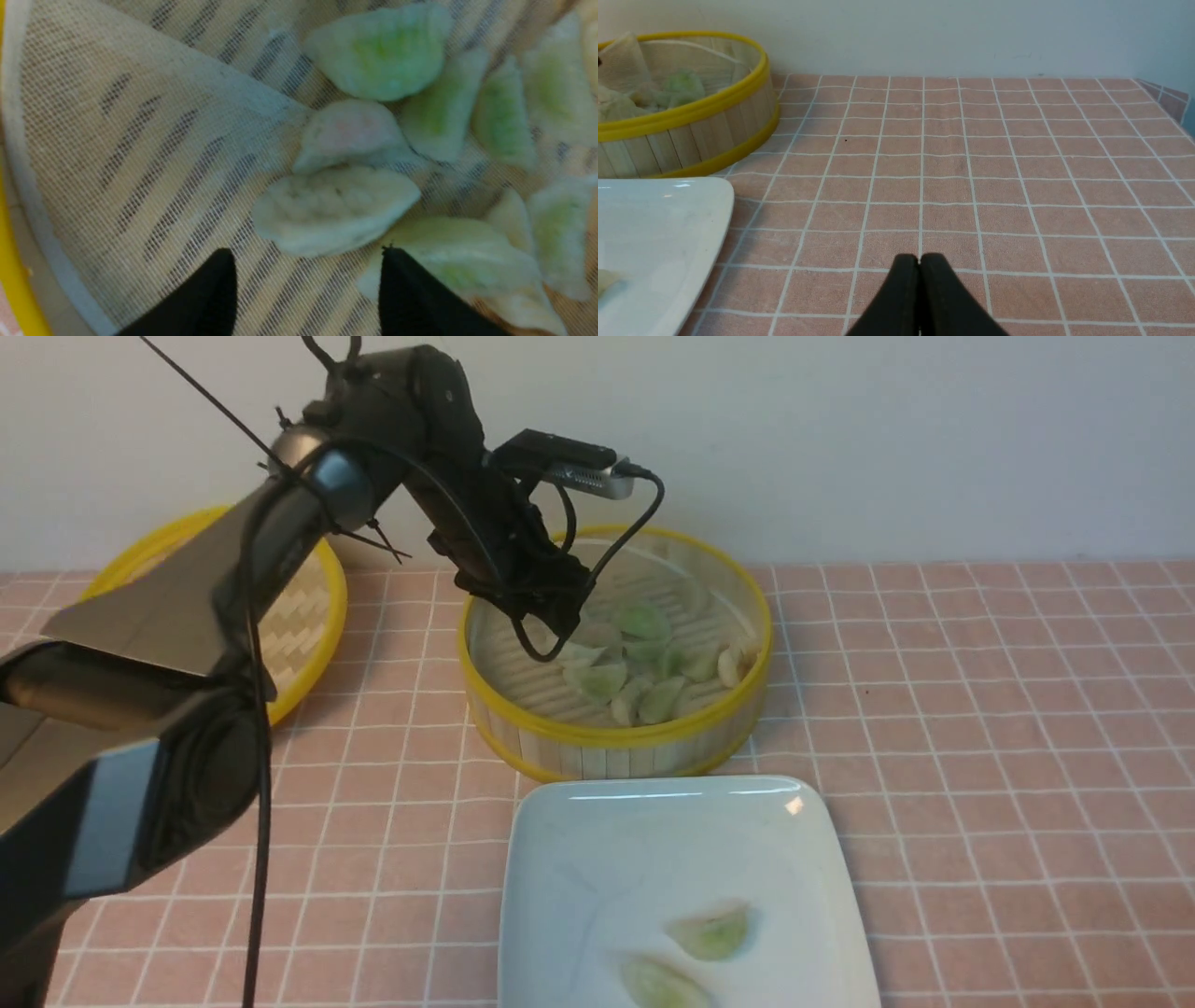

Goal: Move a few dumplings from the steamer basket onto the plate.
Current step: Use the left arm to grab a dumpling from the steamer, then use the left arm to put the dumpling into the plate

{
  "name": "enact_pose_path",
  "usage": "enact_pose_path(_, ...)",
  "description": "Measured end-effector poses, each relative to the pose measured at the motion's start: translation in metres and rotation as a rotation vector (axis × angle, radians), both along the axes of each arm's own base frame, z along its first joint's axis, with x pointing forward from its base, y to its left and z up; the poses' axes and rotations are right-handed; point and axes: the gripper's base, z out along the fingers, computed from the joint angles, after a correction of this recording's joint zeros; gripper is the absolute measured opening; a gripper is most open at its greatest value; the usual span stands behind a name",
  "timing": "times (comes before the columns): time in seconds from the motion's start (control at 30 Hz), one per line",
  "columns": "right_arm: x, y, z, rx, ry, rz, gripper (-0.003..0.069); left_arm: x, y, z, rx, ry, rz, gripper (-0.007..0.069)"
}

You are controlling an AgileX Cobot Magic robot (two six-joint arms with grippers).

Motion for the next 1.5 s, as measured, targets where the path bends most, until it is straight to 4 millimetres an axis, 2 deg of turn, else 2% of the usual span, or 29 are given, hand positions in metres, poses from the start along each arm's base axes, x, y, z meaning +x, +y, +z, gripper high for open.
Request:
enact_pose_path(0.03,0.0,0.0,0.0,0.0,0.0,0.0,-0.0015,0.002,-0.001,-0.008,-0.001,0.011,0.009,0.0455)
enact_pose_path(0.1,0.0,0.0,0.0,0.0,0.0,0.0,-0.0015,0.003,-0.003,-0.011,0.001,0.015,0.006,0.0465)
enact_pose_path(0.33,0.0,0.0,0.0,0.0,0.0,0.0,-0.0015,0.001,-0.018,-0.025,0.008,0.024,-0.03,0.0456)
enact_pose_path(0.5,0.0,0.0,0.0,0.0,-0.001,0.0,-0.0015,0.002,-0.02,-0.031,0.0,0.029,-0.002,0.0407)
enact_pose_path(0.7,0.0,0.0,0.0,0.0,-0.001,0.0,-0.0015,0.001,-0.026,-0.037,-0.017,0.053,0.014,0.0262)
enact_pose_path(0.83,0.0,0.0,0.0,0.0,-0.002,0.0,-0.0015,0.001,-0.025,-0.034,-0.017,0.048,0.018,0.0256)
enact_pose_path(0.93,0.0,0.0,0.0,0.0,-0.002,0.0,-0.0015,-0.003,-0.022,-0.017,0.006,0.036,0.011,0.0242)
enact_pose_path(1.03,0.0,0.0,0.0,0.0,-0.002,0.0,-0.0015,-0.008,-0.02,0.018,-0.003,-0.013,0.004,0.0242)
enact_pose_path(1.07,0.0,0.0,0.0,0.0,-0.002,0.0,-0.0015,-0.01,-0.019,0.032,-0.011,-0.041,0.004,0.0242)
enact_pose_path(1.13,0.0,0.0,0.0,0.0,-0.002,0.0,-0.0015,-0.021,-0.015,0.078,-0.047,-0.126,0.014,0.0242)
enact_pose_path(1.2,0.0,0.0,0.0,0.0,-0.002,0.0,-0.0015,-0.033,-0.011,0.109,-0.073,-0.169,0.026,0.0242)
enact_pose_path(1.3,0.0,0.0,0.0,0.0,-0.001,0.0,-0.0015,-0.067,-0.007,0.144,-0.087,-0.168,0.028,0.0242)
enact_pose_path(1.37,0.0,0.0,0.0,0.0,-0.001,0.0,-0.0015,-0.085,-0.008,0.148,-0.077,-0.141,0.016,0.0242)
enact_pose_path(1.4,0.0,0.0,0.0,0.0,-0.001,0.0,-0.0015,-0.107,-0.009,0.146,-0.058,-0.089,-0.005,0.0242)
enact_pose_path(1.47,0.0,0.0,0.0,0.0,-0.001,0.0,-0.0015,-0.138,-0.013,0.135,-0.027,-0.012,-0.045,0.0242)
enact_pose_path(1.5,0.0,0.0,0.0,0.0,-0.001,0.0,-0.0015,-0.153,-0.016,0.122,-0.005,0.043,-0.068,0.024)
